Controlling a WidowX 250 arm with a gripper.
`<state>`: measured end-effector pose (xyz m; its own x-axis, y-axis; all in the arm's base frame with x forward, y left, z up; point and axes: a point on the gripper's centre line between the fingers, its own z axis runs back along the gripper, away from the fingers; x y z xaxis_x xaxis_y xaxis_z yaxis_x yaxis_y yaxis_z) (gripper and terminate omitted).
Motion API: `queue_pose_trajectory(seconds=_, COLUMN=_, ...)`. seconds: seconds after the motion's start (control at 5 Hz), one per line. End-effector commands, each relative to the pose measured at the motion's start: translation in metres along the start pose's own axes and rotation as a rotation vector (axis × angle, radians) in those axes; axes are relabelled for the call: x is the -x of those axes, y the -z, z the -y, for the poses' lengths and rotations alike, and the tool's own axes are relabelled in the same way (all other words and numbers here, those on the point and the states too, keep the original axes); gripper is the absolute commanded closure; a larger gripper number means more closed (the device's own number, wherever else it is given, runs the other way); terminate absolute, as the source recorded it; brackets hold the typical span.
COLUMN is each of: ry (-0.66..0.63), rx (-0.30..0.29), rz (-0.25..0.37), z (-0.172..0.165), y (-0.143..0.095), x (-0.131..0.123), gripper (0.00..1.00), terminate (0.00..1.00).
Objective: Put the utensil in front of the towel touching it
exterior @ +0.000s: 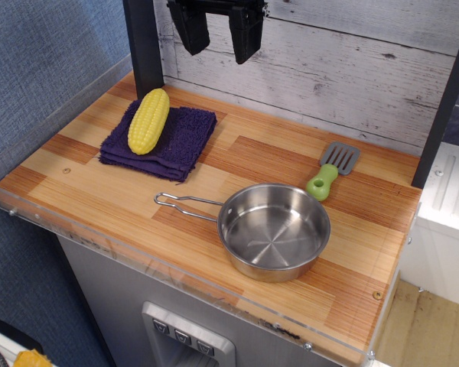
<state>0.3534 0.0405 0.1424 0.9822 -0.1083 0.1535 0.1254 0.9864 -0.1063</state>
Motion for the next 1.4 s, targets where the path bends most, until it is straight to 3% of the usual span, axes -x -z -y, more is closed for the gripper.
queue_pose_trajectory(seconds=0.0, ry=0.000, rx=0.000, rz=0.000, z=0.000, y=0.000, x=0.000, gripper=0.00, terminate=0.00)
queue_pose_trajectory(seconds=0.2, ry=0.036, rx=0.026, rz=0.042, z=0.017, y=0.008, x=-0.007, gripper=0.00, terminate=0.00)
queue_pose_trajectory(seconds=0.4, ry=0.075, rx=0.041, rz=0.025, z=0.041, y=0.022, x=-0.014, gripper=0.00, terminate=0.00)
queue_pose_trajectory(seconds=0.8, ry=0.049, rx=-0.020, rz=0.055, z=0.088, y=0.054, x=-0.026, gripper=0.00, terminate=0.00)
queue_pose_trajectory(seconds=1.2, ry=-0.088, rx=-0.064, rz=0.010, z=0.101, y=0.086, x=-0.026, gripper=0.00, terminate=0.00)
